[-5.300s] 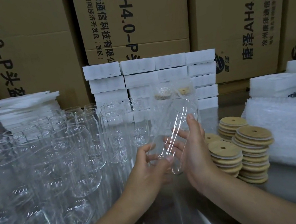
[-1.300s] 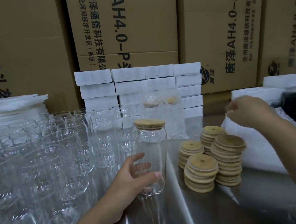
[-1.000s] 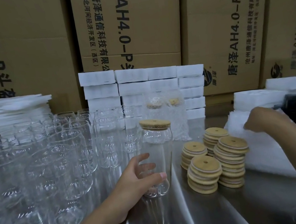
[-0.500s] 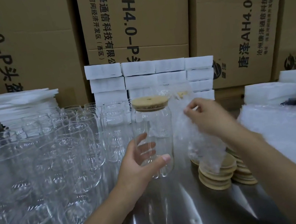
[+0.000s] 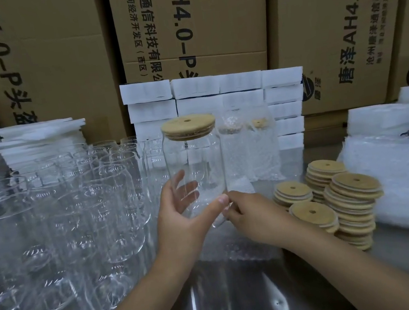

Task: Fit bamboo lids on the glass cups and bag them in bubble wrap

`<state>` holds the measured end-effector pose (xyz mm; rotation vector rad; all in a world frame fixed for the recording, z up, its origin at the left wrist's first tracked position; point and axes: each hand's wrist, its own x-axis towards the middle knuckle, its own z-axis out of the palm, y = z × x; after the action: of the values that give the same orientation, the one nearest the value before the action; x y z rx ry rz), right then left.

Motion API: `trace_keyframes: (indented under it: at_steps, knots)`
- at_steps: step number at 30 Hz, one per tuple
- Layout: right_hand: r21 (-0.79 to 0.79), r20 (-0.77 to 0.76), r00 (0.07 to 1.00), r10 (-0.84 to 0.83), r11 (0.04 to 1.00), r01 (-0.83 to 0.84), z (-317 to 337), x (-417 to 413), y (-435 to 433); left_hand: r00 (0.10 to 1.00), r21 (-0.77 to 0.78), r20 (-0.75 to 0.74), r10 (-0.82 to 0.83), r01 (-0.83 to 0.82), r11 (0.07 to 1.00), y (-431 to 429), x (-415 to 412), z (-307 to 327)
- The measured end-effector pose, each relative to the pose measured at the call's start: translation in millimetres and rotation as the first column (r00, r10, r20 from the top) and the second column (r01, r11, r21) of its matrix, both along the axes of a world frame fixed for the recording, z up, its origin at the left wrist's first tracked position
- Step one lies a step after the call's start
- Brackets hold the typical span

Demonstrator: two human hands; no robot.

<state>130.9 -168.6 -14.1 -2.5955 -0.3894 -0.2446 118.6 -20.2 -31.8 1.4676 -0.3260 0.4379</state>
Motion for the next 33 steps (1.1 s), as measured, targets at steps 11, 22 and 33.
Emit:
trace_keyframes:
  at_steps: [11, 22, 33]
  knots:
    - [-0.288, -0.122, 0.984, 0.133, 0.944, -0.163, 4, -19, -8, 1.000, 0.037, -0.018, -0.002, 0.002, 0.999, 2, 0, 0]
    - [-0.209, -0.149, 0.977, 0.154, 0.961, -0.183, 3, -19, -7, 0.999, -0.018, -0.038, -0.028, 0.027, 0.999, 1, 2, -3]
    - [-0.184, -0.167, 0.978, 0.121, 0.971, -0.152, 3, -20, -10, 0.999, -0.034, -0.037, -0.031, 0.030, 0.999, 0, 6, -4]
